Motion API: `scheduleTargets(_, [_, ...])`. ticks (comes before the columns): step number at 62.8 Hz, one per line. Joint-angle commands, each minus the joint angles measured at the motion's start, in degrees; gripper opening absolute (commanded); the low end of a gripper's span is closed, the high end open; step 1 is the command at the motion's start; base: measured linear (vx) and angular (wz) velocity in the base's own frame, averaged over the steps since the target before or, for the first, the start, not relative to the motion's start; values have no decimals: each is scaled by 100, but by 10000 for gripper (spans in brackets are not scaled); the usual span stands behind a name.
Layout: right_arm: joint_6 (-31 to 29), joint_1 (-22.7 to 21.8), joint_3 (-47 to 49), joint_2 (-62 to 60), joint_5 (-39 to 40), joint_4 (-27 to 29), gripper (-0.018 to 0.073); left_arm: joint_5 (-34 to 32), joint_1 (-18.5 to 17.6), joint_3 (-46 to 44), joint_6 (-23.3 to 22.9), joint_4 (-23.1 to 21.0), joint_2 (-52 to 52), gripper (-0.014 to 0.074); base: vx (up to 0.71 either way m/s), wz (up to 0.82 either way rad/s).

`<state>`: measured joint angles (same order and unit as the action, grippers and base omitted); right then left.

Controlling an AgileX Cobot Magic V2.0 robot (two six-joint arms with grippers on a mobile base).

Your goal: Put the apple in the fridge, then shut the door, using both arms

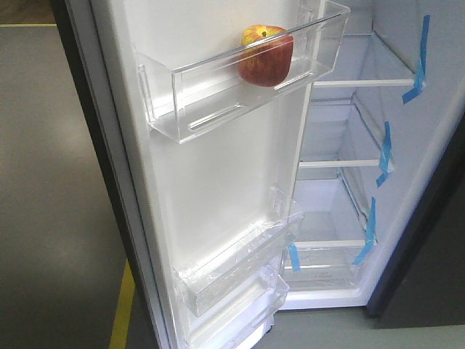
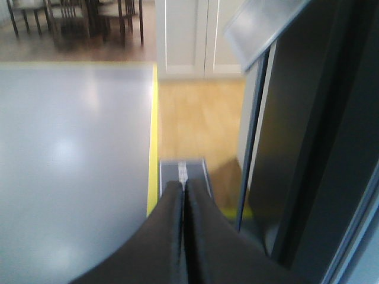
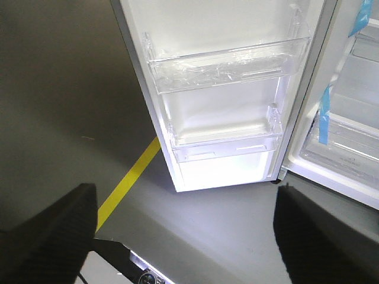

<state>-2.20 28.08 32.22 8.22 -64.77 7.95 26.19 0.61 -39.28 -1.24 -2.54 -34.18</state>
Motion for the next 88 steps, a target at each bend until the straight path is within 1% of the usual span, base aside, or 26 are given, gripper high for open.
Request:
scheduleTargets(1, [-27,-4,126,84,347,30,594,264,3,-629,91,-17,-668,-6,0,0])
scheduleTargets(5, [-27,-4,126,84,347,30,594,644,3,-948,91,-17,-1149,-6,0,0])
scheduleTargets(10, [-27,-4,126,84,347,30,594,965,3,-1297,91,-17,-1732,-6,0,0])
scheduleTargets(22, [-27,-4,126,84,347,30,594,1403,3,-2044,124,-17,-3024,-6,0,0])
scheduleTargets(25, [-27,-4,126,84,347,30,594,1519,3,-2225,287,-48,-3304,-6,0,0])
scheduleTargets(28, [-27,-4,126,84,347,30,594,1612,3,-2431,404,-73,-3577,-6,0,0])
scheduleTargets(39, [-27,-4,126,84,347,30,594,1721,3,-3084,537,-145,-4526,-6,0,0])
scheduleTargets(45, [-27,-4,126,84,347,30,594,1730,3,-3420,618,-346,-4934,-6,0,0])
scheduleTargets(51, [-27,-4,126,84,347,30,594,1720,3,-3761,1019,-856,-5363,-6,0,0])
scheduleTargets(58, [-27,-4,126,84,347,30,594,1661,3,-4149,1553,-1773,-5785,-6,0,0])
scheduleTargets(71, [-27,-4,126,84,347,30,594,1597,-2,-4762,1943,-3111,-6453,-6,0,0])
scheduleTargets(83, [-27,-4,126,84,347,30,594,1643,-7,-4900,2871,-4376,-6680,-6,0,0])
scheduleTargets(88, [-27,-4,126,84,347,30,594,1809,-7,-4900,3209,-4802,-6697,-6,0,0])
